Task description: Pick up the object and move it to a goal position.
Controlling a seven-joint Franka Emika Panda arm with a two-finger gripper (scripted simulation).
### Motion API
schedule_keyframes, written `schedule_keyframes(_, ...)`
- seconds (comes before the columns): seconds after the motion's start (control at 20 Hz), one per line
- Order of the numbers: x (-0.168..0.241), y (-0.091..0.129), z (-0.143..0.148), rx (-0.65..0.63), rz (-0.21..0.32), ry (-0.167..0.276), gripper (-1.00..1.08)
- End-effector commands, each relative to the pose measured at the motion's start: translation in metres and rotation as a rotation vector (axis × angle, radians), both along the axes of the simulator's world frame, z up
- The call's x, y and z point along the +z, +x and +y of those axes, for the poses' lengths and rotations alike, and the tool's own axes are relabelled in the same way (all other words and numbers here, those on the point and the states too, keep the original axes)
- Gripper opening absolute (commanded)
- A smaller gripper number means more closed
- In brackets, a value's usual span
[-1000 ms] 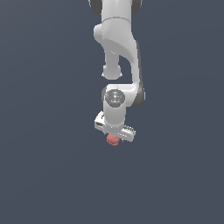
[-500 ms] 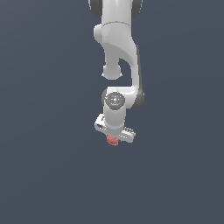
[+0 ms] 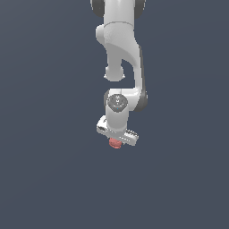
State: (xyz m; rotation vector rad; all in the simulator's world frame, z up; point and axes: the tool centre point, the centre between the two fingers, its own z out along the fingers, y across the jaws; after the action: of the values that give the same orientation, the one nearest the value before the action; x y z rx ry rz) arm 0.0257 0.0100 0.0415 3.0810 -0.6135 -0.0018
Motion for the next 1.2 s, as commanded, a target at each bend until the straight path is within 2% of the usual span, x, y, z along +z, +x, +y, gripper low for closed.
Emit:
schedule_keyframes(0.0,0.005,0.000,-0.002,0.000,-0.001,0.000,-1.00)
schedule_keyframes(0.5,0.062,-0.008,-0.027,0.000,-0.001,0.001,-1.00)
schedule_keyframes(1.15,0.206,-0.025,-0.089,-0.001,-0.001,0.002,-1.00)
